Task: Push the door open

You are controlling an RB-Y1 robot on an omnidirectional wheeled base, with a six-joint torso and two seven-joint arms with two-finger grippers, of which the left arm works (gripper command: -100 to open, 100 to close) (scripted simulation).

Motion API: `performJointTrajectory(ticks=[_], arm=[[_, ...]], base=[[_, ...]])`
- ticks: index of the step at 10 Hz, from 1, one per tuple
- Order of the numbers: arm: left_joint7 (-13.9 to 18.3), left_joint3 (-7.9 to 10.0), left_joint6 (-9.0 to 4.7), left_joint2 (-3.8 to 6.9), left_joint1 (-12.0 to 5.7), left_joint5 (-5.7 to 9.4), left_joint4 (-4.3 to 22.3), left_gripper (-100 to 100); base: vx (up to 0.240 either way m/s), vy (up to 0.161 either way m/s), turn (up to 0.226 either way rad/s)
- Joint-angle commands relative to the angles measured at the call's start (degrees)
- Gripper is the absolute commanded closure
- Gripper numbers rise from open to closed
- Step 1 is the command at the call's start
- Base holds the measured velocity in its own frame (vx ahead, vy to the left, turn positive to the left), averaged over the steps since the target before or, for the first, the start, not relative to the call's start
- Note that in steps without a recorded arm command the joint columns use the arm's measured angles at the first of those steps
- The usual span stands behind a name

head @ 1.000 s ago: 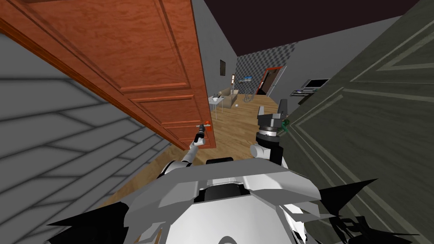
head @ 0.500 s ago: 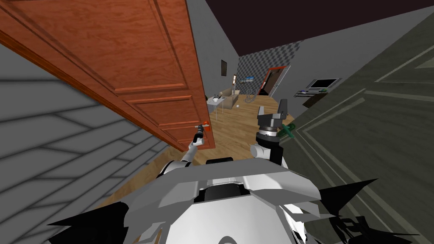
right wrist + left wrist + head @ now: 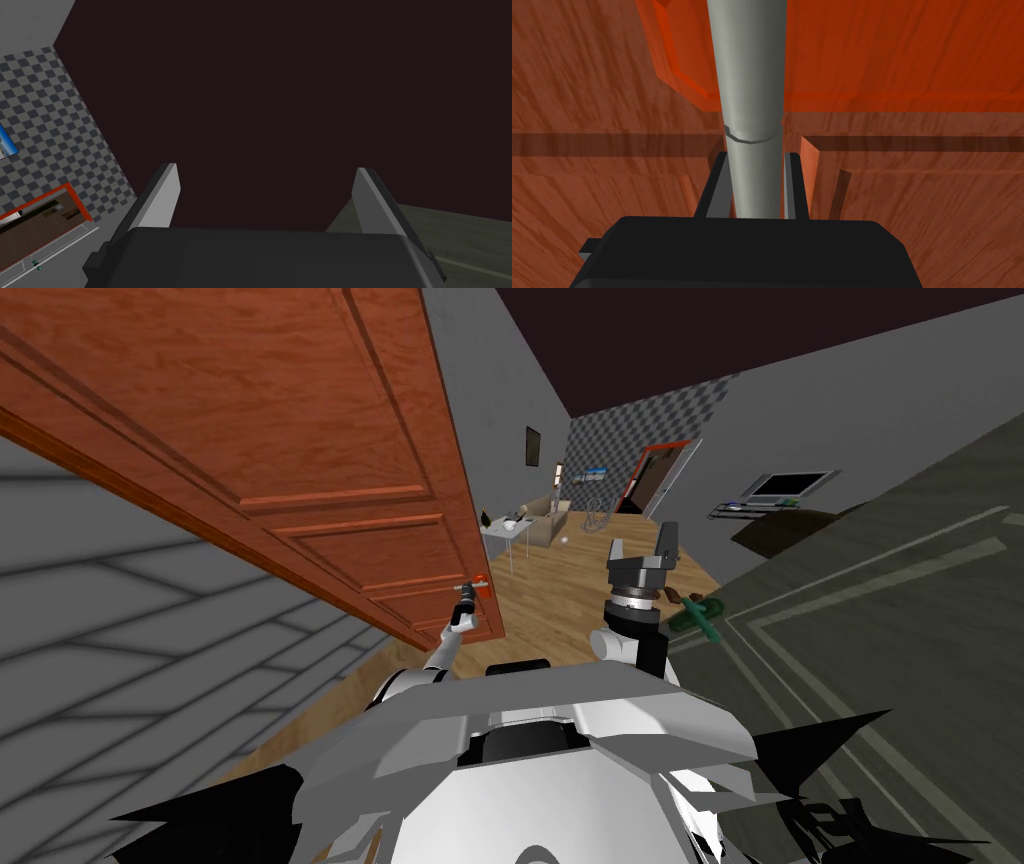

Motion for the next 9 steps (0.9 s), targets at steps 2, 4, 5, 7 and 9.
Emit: performJointTrajectory(ticks=[2, 4, 5, 7, 9], arm=[[-0.19, 1.36, -0.35, 0.53, -0.47, 0.23, 0.32, 100], [-0.37, 2.26, -0.46, 0.77, -0.54, 0.38, 0.54, 100], [-0.32, 2.14, -0.39, 0.89, -0.33, 0.37, 0.55, 100], [-0.64, 3.49, -0.57, 1.46, -0.31, 0.76, 0.78, 100], [-0.96, 4.71, -0.72, 1.92, -0.3, 1.11, 1.05, 100]], base=[[0.153, -0.11, 0.061], [0.136, -0.117, 0.064], [0.068, -0.032, 0.043], [0.146, -0.068, 0.057], [0.204, -0.091, 0.071]])
